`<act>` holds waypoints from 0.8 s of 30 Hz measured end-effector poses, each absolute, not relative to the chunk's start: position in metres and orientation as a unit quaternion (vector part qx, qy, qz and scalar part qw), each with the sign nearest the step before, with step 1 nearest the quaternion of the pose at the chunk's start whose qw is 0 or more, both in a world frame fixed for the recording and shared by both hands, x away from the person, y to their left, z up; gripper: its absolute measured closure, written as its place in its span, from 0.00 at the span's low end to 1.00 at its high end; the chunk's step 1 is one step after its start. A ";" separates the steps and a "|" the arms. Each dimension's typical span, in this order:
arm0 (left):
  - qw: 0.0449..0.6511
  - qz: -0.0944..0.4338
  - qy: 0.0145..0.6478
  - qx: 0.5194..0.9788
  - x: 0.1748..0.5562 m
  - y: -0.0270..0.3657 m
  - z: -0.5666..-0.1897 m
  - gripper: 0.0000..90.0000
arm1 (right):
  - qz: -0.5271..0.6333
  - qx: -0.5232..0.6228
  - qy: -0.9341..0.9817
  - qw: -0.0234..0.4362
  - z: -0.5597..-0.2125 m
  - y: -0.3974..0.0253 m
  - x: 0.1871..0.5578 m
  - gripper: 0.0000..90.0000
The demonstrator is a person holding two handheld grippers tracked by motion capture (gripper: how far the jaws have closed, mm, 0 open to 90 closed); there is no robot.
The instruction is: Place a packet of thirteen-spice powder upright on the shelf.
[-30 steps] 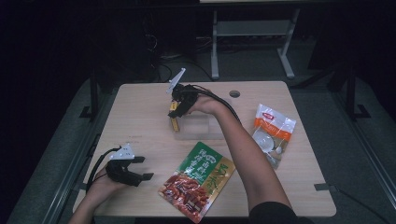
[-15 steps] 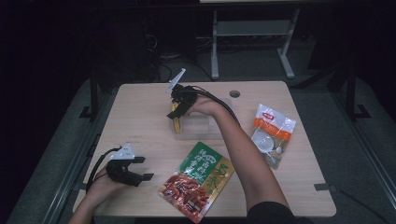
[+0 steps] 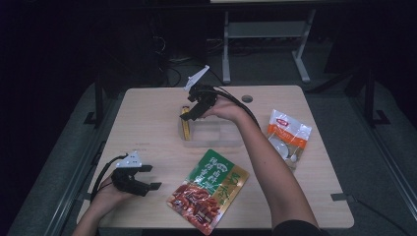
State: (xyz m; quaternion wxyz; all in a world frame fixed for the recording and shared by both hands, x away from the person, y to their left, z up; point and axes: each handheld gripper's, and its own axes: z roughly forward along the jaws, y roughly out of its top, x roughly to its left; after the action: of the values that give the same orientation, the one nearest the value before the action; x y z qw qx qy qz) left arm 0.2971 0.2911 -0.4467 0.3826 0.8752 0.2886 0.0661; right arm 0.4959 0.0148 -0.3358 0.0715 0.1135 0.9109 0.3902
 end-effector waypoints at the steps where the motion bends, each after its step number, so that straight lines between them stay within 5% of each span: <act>1: 0.383 0.066 0.288 0.875 0.297 0.291 -0.447 0.23 | 0.392 0.115 0.910 0.071 -0.334 0.012 0.494 0.16; 24: 0.378 0.072 0.295 0.875 0.299 0.292 -0.446 0.23 | 0.396 0.195 0.890 0.110 -0.343 -0.078 0.434 0.16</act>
State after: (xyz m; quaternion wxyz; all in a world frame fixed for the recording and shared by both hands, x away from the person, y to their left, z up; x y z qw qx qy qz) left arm 0.2991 0.2917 -0.4459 0.3778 0.8748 0.2946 0.0725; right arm 0.4343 -0.0778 -0.3434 0.1100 0.1948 0.8904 0.3964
